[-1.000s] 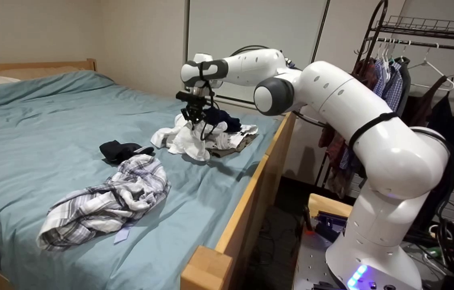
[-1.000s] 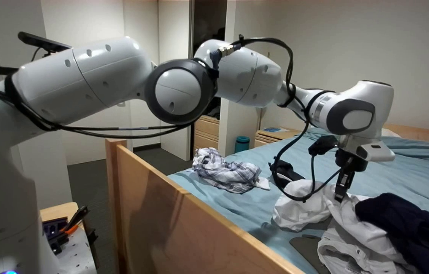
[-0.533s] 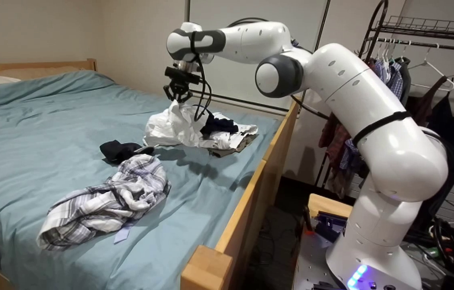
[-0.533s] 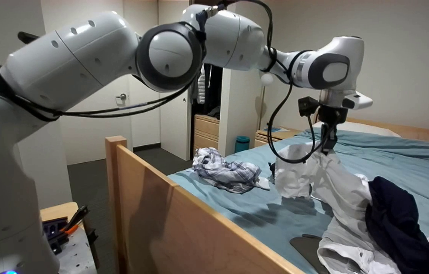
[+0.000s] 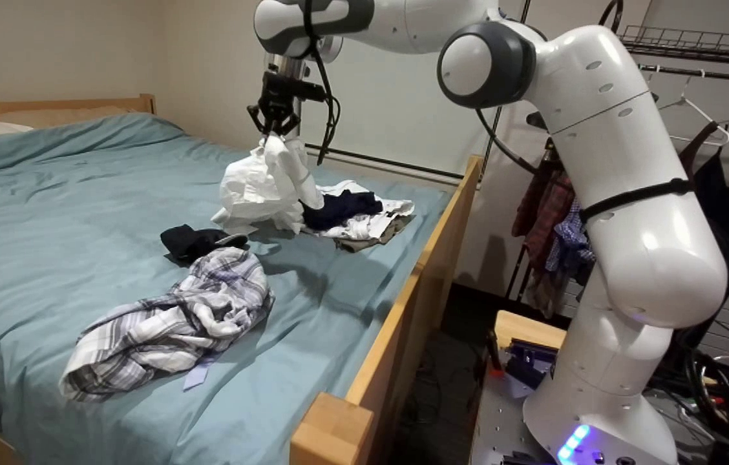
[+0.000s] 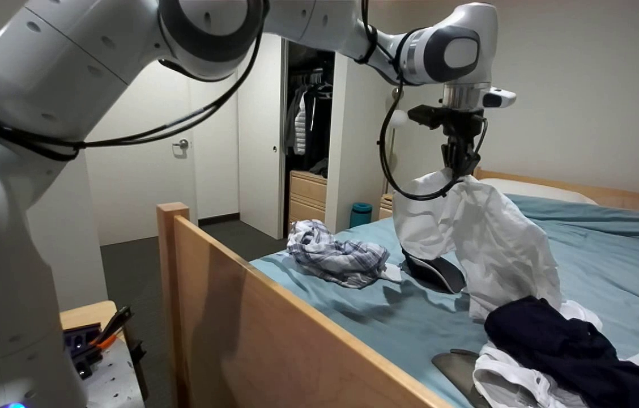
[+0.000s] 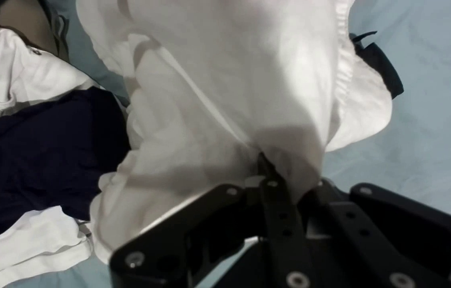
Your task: Move the white cloth to the left
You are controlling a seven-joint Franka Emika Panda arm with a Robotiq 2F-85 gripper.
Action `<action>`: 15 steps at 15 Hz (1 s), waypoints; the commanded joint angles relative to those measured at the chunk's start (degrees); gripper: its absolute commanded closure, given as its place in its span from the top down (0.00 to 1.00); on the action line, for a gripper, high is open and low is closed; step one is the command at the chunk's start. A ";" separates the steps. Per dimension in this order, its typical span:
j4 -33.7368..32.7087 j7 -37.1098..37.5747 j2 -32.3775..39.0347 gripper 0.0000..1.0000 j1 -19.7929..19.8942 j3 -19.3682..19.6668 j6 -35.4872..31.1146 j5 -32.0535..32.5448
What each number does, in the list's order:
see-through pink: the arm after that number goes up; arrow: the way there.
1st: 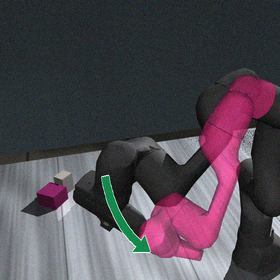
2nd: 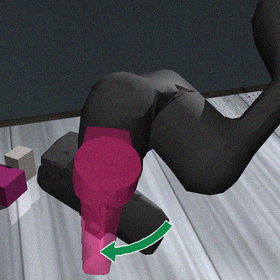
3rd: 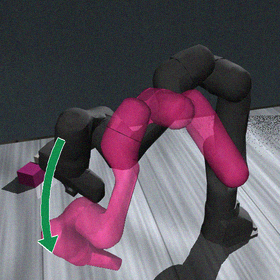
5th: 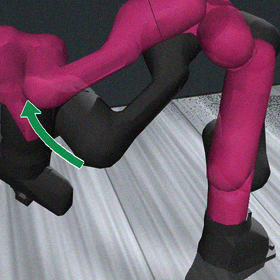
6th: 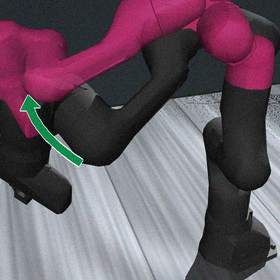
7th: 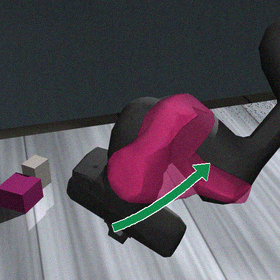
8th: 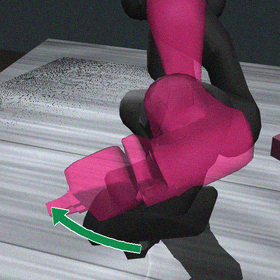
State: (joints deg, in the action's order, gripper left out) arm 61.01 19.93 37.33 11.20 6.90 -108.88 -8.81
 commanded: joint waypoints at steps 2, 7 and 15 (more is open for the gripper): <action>1.85 -0.97 -1.36 0.07 0.04 0.06 -0.16 0.01; 2.69 -3.85 -2.80 0.07 -2.49 -0.97 -0.85 1.74; 9.09 -5.06 -17.89 0.07 -17.32 -0.40 -4.03 17.88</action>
State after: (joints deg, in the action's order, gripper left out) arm 63.63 16.29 27.50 -2.36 6.18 -110.48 3.43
